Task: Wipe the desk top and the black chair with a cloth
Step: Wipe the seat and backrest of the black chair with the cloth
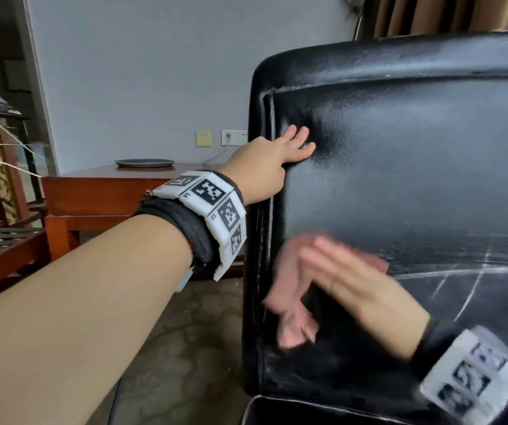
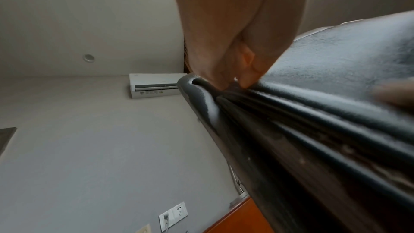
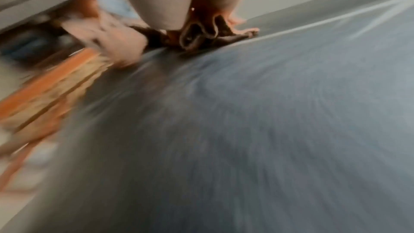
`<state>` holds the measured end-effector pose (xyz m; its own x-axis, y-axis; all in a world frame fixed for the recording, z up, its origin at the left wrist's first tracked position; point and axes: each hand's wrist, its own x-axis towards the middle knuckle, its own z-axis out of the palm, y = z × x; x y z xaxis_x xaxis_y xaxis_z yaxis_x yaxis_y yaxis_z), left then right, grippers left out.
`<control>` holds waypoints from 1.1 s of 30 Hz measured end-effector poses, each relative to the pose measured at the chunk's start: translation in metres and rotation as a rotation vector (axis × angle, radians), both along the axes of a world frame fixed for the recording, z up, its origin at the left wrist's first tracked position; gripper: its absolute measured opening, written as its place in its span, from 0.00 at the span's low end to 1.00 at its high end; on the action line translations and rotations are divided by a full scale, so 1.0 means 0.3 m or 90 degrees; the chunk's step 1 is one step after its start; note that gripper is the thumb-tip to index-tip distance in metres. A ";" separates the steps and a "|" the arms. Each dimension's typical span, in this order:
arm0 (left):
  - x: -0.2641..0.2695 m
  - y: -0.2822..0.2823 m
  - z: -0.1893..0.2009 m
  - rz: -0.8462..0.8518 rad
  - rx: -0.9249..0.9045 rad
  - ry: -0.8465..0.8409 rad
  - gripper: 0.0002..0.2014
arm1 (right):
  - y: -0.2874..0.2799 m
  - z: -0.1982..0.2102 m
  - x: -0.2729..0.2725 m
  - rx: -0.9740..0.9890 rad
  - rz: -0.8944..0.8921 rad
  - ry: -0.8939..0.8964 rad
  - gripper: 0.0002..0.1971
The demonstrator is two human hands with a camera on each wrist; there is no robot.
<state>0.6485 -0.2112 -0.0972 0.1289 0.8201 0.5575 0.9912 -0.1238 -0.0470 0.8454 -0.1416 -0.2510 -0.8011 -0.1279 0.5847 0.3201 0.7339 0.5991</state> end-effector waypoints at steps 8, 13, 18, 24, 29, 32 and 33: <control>0.004 -0.013 0.008 0.027 -0.018 0.029 0.38 | -0.082 -0.262 0.052 -0.340 -0.084 -0.279 0.23; 0.005 -0.009 0.003 0.021 -0.012 0.028 0.38 | 0.043 -0.238 0.070 -0.056 0.034 -0.159 0.24; 0.010 -0.015 0.000 0.022 0.005 0.048 0.36 | 0.005 -0.075 0.070 -0.119 -0.026 -0.079 0.25; 0.013 -0.015 0.008 0.049 -0.017 0.060 0.38 | -0.053 -0.119 0.083 -0.229 0.015 0.031 0.25; 0.021 -0.024 0.005 0.066 -0.027 0.051 0.38 | -0.124 -0.048 -0.068 -0.286 -0.094 0.351 0.32; 0.030 -0.039 0.012 0.091 -0.041 0.070 0.38 | -0.094 -0.010 -0.123 -0.229 -0.090 0.303 0.27; 0.030 -0.040 0.014 0.097 -0.041 0.073 0.38 | -0.080 -0.012 -0.119 -0.214 -0.067 0.268 0.27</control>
<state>0.6576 -0.2233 -0.0930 0.0608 0.8689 0.4913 0.9873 0.0200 -0.1577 0.8097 -0.1657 -0.2546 -0.4873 0.1893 0.8525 0.5636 0.8139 0.1414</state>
